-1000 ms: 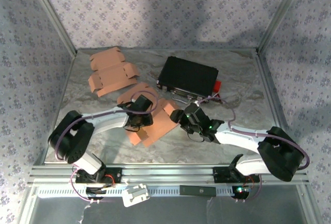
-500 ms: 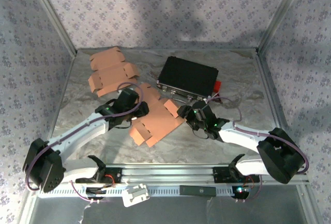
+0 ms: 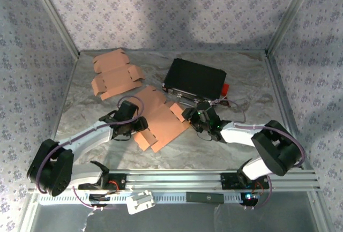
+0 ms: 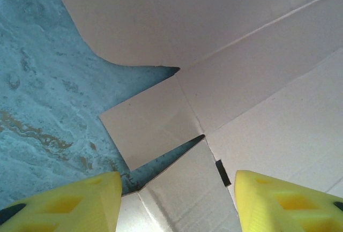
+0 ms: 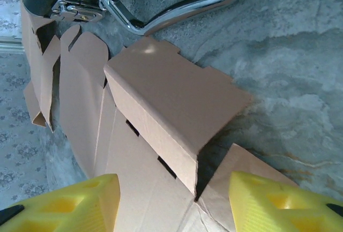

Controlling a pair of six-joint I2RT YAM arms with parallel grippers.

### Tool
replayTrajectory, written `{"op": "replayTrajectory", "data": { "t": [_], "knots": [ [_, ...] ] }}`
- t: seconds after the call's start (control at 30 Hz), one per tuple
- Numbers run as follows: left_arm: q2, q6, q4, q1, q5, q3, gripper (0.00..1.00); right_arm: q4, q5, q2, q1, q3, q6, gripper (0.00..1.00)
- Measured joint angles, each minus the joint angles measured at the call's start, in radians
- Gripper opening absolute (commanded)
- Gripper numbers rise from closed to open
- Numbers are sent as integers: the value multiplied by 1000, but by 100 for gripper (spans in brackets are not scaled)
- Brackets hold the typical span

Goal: Fold the paper box

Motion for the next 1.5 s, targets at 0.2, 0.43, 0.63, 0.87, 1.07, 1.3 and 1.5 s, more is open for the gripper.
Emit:
{"op": "replayTrajectory", "data": {
  "t": [0.2,0.43,0.63,0.87,1.07,1.3,1.5],
  "knots": [
    [19,0,14,0,0,0,57,58,-15,58,0,26,11,54],
    [26,0,24,0,0,0,57,85,-15,99,0,26,25,50],
    [23,0,24,0,0,0,56,110,-15,114,0,27,28,36],
    [-58,27,-31,-34,-42,3,61,120,11,130,20,30,65,0],
    [-232,183,-72,-315,-251,67,62,-34,110,-28,95,55,98,0],
    [-311,490,47,-678,-619,36,75,-295,140,-110,93,233,153,0],
    [-169,767,179,-868,-889,2,78,-444,122,-108,72,288,203,0]
  ]
}}
